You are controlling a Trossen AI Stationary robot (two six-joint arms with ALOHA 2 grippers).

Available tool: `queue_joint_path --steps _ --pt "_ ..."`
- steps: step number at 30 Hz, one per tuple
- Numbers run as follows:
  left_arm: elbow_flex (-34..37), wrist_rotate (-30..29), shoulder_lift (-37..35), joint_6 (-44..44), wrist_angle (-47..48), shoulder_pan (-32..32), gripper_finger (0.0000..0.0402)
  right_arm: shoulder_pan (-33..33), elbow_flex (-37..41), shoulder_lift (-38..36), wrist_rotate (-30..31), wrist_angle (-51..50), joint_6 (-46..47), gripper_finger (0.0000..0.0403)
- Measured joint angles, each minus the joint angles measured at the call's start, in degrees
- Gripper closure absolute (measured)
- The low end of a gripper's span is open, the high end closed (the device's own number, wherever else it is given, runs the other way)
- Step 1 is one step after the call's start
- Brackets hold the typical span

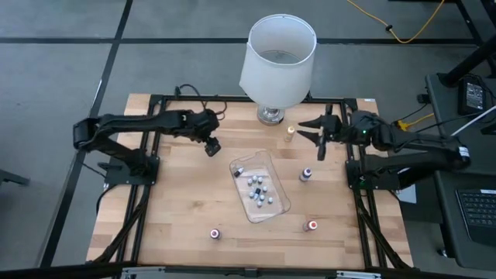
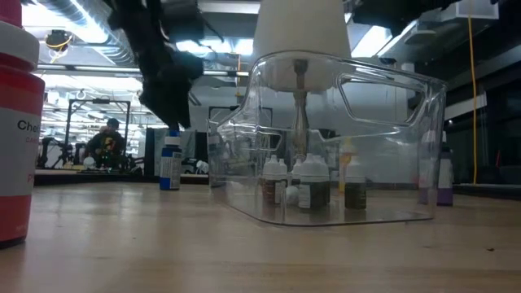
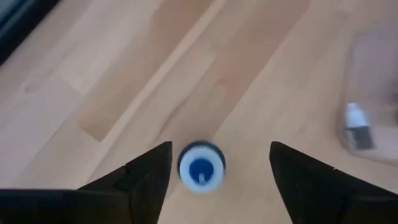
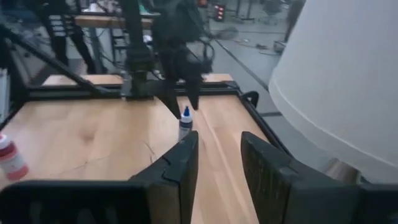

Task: Pick & Place food coloring
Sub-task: Put the big blue food coloring bottle into the transparent bin

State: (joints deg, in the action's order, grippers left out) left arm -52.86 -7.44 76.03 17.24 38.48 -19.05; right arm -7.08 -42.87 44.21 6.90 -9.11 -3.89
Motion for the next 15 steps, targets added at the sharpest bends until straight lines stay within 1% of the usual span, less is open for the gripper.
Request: queue_joint_path --steps 3,8,12,15 --pt "0.0 -1.61 3.92 0.19 -1.16 -0.01 0.0137 -2.14 0.0 -0.7 -3.94 -0.19 -2.2 0.028" --pt "0.02 -3.16 9.49 1.93 -1.85 -1.3 0.0137 -4.75 0.0 -0.79 -8.0 -0.23 -2.81 0.028" --pt "0.02 -3.12 11.16 4.49 -1.98 -2.13 0.0138 -5.71 0.0 -0.79 -9.73 -0.25 -2.85 0.028" --pt "0.02 -3.25 11.11 5.92 -2.45 -2.12 0.0157 -5.74 0.0 -0.79 -9.77 -0.28 -2.86 0.028"
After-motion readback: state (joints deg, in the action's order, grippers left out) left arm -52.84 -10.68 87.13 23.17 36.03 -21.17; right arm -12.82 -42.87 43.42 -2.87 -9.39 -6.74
